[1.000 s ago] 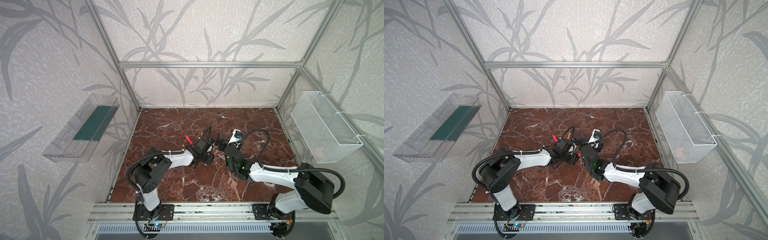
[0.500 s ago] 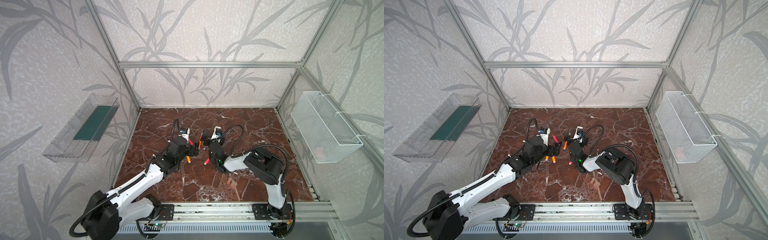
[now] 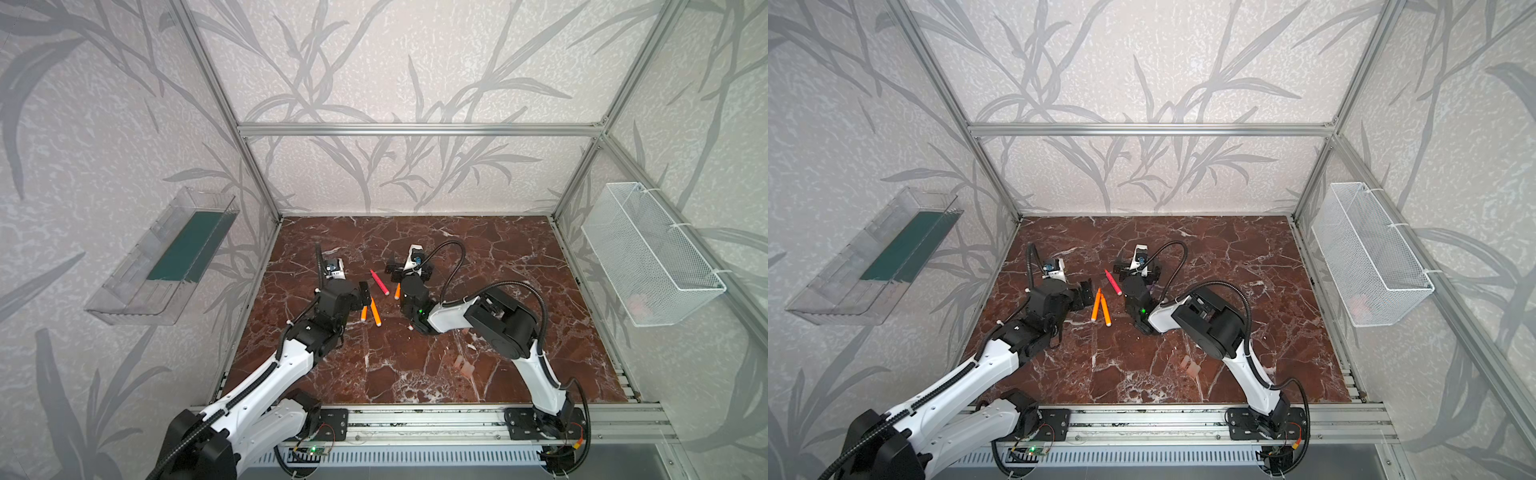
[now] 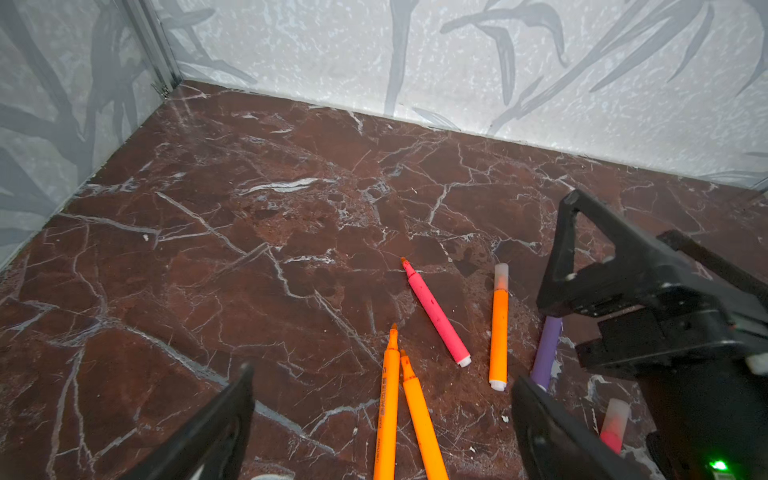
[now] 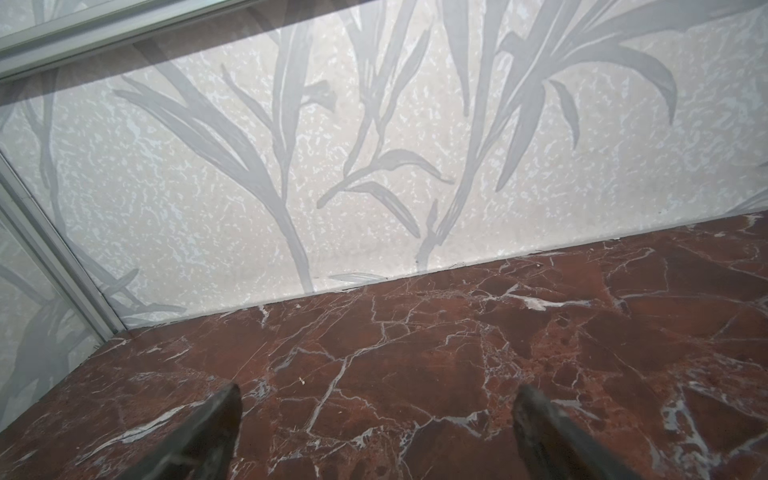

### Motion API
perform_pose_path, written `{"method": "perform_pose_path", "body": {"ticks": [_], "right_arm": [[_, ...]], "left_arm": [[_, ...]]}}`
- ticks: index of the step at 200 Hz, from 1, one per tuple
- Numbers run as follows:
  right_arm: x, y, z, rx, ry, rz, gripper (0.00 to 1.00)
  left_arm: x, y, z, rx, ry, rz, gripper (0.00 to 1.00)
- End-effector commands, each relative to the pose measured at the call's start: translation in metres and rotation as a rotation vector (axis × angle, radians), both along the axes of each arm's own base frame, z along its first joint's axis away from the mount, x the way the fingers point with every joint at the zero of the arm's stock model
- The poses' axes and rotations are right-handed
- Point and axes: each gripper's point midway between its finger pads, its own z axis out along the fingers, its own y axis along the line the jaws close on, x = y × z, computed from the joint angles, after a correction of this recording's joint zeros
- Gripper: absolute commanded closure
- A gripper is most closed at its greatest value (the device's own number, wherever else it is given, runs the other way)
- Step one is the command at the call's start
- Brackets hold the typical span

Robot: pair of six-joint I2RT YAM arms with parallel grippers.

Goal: Insert the pens into the pen caps

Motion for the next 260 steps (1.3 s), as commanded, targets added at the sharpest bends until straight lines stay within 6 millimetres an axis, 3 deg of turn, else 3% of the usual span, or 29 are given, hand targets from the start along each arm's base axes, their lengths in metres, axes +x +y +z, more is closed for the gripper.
{"method": "perform_pose_path", "body": {"ticks": [1,36,156,260], "right_arm": [[-0.007,0.003,0.015,-0.026,-0.065,-0.027,0.01],[-0.015,0.014,0.018,-0.055,-0.096,-0.025,0.01],[-0.002,0.038,0.019,-0.095,-0.080,-0.019,0.01],[-0.004,0.057,0.026,-0.173,-0.111,-0.005,0.01]], "left_arm": [[-0.005,0.008,0.001,-0.024,-0.016,0.030,0.04],[-0.008,0.011,0.002,-0.033,-0.021,0.035,0.03],[-0.009,0.016,-0.001,-0.053,-0.018,0.033,0.03],[-0.017,0.020,0.002,-0.079,-0.036,0.026,0.03]]}}
